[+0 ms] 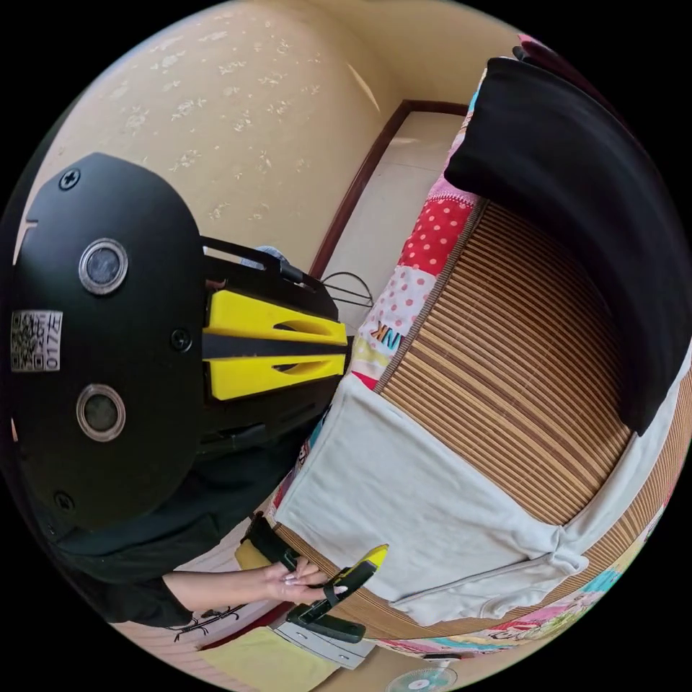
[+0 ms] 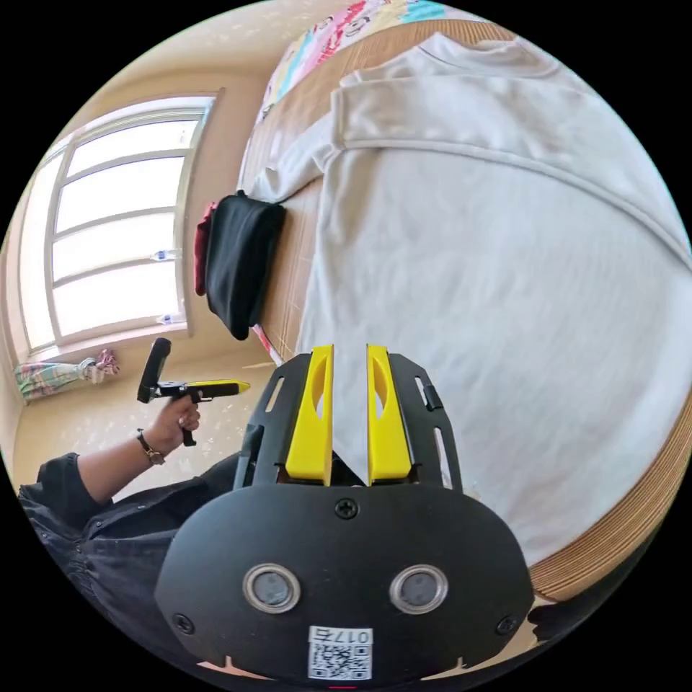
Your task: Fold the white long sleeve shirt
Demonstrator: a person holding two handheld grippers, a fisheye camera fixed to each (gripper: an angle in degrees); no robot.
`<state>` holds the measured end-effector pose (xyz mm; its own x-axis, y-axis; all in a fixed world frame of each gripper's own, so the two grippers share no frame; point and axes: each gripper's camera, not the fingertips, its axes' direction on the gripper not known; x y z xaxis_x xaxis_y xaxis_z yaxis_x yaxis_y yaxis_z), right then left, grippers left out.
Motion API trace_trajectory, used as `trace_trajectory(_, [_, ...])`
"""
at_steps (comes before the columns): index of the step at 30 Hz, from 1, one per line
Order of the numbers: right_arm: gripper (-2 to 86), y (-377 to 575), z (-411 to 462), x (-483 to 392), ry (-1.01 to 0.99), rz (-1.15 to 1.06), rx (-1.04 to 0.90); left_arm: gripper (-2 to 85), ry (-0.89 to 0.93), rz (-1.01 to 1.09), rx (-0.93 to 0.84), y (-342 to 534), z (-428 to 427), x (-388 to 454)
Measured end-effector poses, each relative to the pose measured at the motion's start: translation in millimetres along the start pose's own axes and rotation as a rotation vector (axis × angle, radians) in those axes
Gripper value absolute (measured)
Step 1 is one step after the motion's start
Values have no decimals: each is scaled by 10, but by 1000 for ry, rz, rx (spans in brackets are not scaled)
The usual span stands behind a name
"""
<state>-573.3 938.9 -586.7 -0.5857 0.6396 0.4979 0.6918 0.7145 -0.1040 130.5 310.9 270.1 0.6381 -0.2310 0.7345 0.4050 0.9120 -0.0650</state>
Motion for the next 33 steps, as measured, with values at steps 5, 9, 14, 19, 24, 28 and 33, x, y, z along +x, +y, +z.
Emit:
trace_trajectory(5, [70,217,-199,600,178,146,114,40,40,107,-12,-396,-15,243])
trace_trajectory(9, [64,199,-729,1012,299,301,332,44,89,230,46,-753,-218,636])
trace_trajectory(14, [55,49,-1198,1210,287,376,580,48,134,394,148,-1302,-663,1282])
trace_trajectory(19, [34,-365,-1166,1161,322,331,687,56,248,273,233,-1741,-1042,1310])
trace_trajectory(24, [16,-746,-612,1590,458,349,504,59,212,204,404,-1939,-1696,1080])
trace_trajectory(28, [6,-564,-487,1768,402,298,579,64,16,157,466,-2121,-2154,678])
trace_trajectory(33, [5,-563,-378,1708,485,249,558,69,-133,59,506,-2366,-2393,149])
